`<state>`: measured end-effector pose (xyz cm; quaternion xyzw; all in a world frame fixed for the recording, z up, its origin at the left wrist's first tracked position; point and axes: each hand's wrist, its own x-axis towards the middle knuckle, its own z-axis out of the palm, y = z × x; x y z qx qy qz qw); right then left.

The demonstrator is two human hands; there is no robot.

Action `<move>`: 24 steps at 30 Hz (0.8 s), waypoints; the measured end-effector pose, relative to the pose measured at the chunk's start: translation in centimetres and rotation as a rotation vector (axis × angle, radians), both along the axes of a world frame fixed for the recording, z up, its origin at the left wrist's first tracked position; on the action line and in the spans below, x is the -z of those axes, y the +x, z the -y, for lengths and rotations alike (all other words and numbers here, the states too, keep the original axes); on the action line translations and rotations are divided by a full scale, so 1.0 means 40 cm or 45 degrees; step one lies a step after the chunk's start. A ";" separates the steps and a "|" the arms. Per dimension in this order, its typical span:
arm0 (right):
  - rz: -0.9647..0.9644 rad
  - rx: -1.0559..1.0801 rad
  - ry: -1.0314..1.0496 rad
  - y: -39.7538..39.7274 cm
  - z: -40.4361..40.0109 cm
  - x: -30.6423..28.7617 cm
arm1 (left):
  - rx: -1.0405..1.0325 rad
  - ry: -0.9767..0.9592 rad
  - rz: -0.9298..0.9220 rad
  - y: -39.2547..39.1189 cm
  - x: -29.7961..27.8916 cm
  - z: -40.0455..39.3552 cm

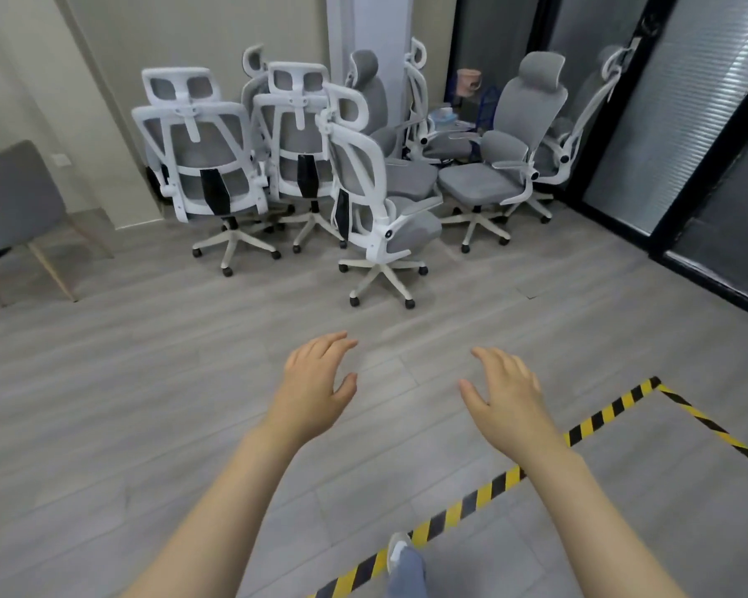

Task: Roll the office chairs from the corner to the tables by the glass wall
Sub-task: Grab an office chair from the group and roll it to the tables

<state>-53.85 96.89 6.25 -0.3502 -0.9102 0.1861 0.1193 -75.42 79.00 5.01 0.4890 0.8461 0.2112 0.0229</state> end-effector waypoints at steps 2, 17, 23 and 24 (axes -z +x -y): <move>-0.022 -0.029 -0.065 -0.109 -0.099 -0.003 | -0.057 -0.007 0.045 -0.080 0.009 -0.089; -0.130 -0.166 -0.135 -0.926 -0.667 -0.026 | -0.215 0.072 0.036 -0.803 -0.021 -0.589; -0.158 -0.090 -0.108 -1.284 -0.874 -0.054 | -0.157 0.042 0.001 -1.185 -0.035 -0.797; -0.175 -0.085 -0.107 -1.337 -0.904 -0.060 | -0.148 0.032 0.002 -1.243 -0.041 -0.829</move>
